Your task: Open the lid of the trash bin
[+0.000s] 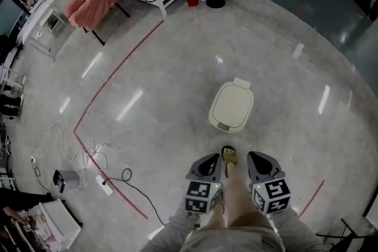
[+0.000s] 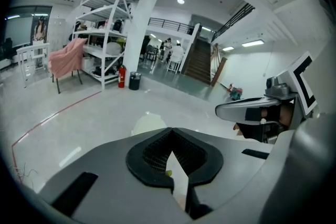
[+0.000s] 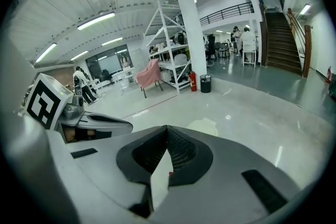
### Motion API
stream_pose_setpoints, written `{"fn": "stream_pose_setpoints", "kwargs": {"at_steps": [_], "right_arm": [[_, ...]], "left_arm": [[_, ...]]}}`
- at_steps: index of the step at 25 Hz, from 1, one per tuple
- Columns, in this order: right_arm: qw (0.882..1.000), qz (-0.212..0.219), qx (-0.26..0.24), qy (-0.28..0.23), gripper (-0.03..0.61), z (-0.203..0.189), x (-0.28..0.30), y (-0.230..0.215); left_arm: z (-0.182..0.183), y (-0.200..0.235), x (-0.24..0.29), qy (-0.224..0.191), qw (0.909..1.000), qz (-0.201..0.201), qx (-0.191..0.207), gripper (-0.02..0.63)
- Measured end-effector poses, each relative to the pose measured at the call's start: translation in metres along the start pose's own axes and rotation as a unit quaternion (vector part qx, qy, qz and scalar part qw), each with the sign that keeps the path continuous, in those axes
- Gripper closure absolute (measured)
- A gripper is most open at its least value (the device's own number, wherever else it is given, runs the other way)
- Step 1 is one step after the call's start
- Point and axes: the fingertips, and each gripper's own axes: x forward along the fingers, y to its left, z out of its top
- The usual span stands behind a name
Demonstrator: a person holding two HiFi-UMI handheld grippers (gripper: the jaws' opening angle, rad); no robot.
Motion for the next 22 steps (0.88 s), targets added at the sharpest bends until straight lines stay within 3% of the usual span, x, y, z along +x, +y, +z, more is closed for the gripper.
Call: {"fn": "stream_pose_setpoints", "kwargs": {"at_steps": [10, 22], "right_arm": [[0.998, 0.009, 0.014, 0.062, 0.581, -0.046, 0.077, -0.025], [0.994, 0.004, 0.038, 0.101, 0.581, -0.103, 0.149, -0.061]], "left_arm": [[-0.045, 0.028, 0.094, 0.065, 0.9977, 0.006, -0.018, 0.609], [-0.112, 0.070, 0.189, 0.112, 0.9927, 0.032, -0.032, 0.609]]}}
